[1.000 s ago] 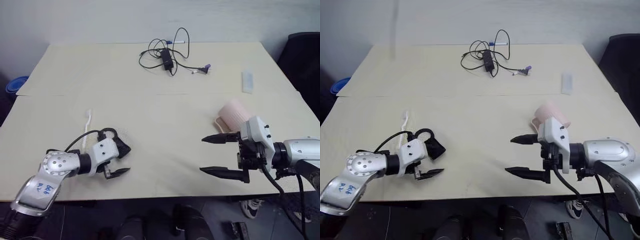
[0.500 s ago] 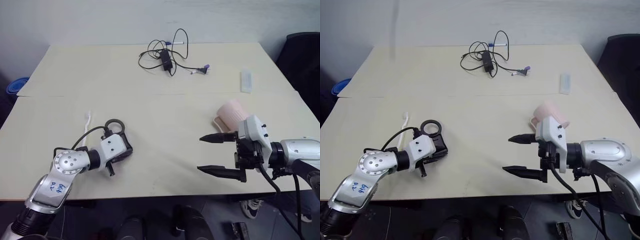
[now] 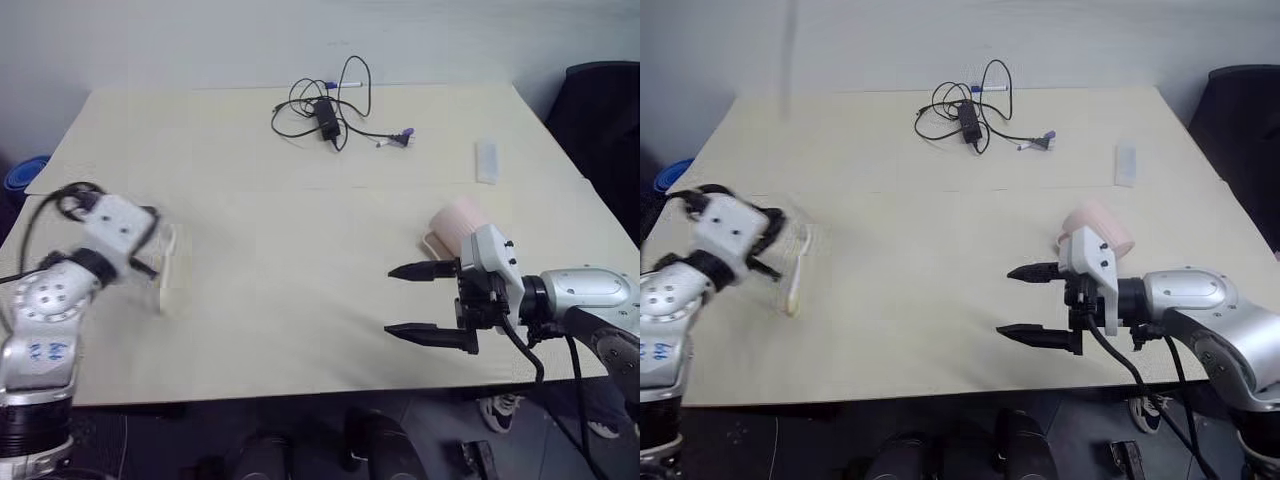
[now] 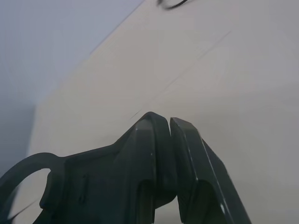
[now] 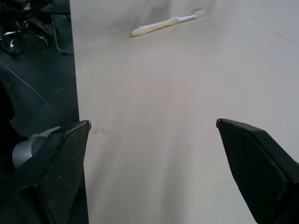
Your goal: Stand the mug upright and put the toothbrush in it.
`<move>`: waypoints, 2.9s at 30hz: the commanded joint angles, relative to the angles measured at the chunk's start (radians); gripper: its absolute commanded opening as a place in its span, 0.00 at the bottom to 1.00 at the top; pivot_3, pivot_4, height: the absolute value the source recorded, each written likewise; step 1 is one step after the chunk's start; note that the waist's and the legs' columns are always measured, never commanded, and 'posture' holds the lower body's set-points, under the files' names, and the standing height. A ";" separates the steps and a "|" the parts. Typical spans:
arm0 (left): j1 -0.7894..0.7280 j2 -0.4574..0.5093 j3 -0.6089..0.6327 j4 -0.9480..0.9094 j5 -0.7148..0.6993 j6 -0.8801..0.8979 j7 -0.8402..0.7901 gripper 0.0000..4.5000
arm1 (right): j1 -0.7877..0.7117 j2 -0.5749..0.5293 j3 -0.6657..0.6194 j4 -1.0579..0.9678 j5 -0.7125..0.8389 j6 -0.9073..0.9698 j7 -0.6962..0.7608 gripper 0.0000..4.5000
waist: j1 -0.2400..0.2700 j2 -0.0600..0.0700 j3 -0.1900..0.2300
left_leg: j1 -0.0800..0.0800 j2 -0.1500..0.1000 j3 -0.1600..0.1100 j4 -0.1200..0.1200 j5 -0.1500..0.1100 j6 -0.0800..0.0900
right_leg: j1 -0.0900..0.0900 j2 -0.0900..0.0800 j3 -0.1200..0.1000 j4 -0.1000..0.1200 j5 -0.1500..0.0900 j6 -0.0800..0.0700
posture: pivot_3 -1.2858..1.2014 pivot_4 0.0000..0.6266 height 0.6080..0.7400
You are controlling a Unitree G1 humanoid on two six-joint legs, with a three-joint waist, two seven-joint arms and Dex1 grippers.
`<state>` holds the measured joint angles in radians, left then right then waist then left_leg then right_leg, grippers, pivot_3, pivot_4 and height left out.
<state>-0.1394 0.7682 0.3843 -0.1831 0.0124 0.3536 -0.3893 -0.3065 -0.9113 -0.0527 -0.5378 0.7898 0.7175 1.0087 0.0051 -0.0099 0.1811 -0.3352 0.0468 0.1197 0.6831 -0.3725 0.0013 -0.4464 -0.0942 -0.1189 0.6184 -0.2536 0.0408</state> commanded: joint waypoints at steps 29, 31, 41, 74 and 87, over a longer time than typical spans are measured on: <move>0.267 0.251 0.502 -0.331 -0.869 0.549 -0.590 0.89 | -0.151 0.102 -0.009 0.058 -0.182 0.307 -0.440 1.00 | -0.009 -0.008 0.001 | 0.000 -0.001 -0.001 0.000 -0.001 -0.004 | -0.001 -0.004 0.000 0.000 0.000 -0.001 | 0.52 0.24 1.00; 0.268 0.308 0.435 -0.360 -0.895 0.534 -0.659 0.89 | -0.165 0.160 -0.040 0.023 -0.165 0.428 -0.545 1.00 | -0.012 -0.004 0.003 | -0.001 -0.001 -0.001 0.000 -0.001 -0.005 | -0.002 -0.004 0.001 0.000 -0.001 -0.001 | 0.52 0.24 1.00; -0.229 0.302 -0.120 -0.365 -1.000 0.506 -0.699 0.89 | -0.175 0.363 0.044 0.129 -0.383 0.484 -0.836 1.00 | -0.013 -0.004 0.003 | -0.002 0.000 0.000 -0.001 0.005 -0.011 | -0.006 0.003 0.003 0.008 -0.003 -0.006 | 0.52 0.24 1.00; -0.266 0.229 -0.179 -0.336 -0.900 0.436 -0.630 0.91 | -0.373 0.405 0.088 0.643 -0.466 0.067 -0.369 0.08 | -0.033 -0.005 0.002 | 0.000 0.003 0.001 0.000 0.006 -0.011 | -0.005 0.014 0.009 0.005 -0.003 -0.005 | 0.52 0.24 1.00; -0.022 0.240 0.159 -0.392 -0.950 0.529 -0.439 0.91 | -0.456 0.950 0.072 0.777 -0.324 -0.207 -0.348 0.08 | -0.043 -0.005 0.002 | -0.010 0.007 0.000 -0.001 0.007 -0.015 | -0.016 0.014 0.011 0.009 -0.002 -0.008 | 0.52 0.24 1.00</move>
<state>-0.1625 0.9900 0.4874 -0.5423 -0.9139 0.8788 -0.8349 -0.7482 0.0010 0.0216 0.2332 0.4198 0.5520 0.6185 -0.0380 -0.0150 0.1835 -0.3455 0.0529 0.1197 0.6827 -0.3662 -0.0133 -0.4625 -0.0803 -0.1076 0.6274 -0.2549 0.0336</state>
